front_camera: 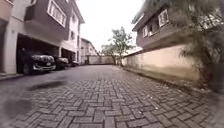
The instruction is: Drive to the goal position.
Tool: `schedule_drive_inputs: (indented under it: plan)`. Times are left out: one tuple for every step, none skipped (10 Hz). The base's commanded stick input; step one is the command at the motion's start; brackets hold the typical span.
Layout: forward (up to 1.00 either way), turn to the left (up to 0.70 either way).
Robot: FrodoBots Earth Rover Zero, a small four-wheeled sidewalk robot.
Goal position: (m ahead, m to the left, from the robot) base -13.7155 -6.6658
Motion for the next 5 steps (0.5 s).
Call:
schedule_drive_inputs:
  plan:
    - [0.69,0.28]
    - [0.69,0.3]
    - [0.69,0.03]
    - [0.69,0.03]
    - [0.69,0.03]
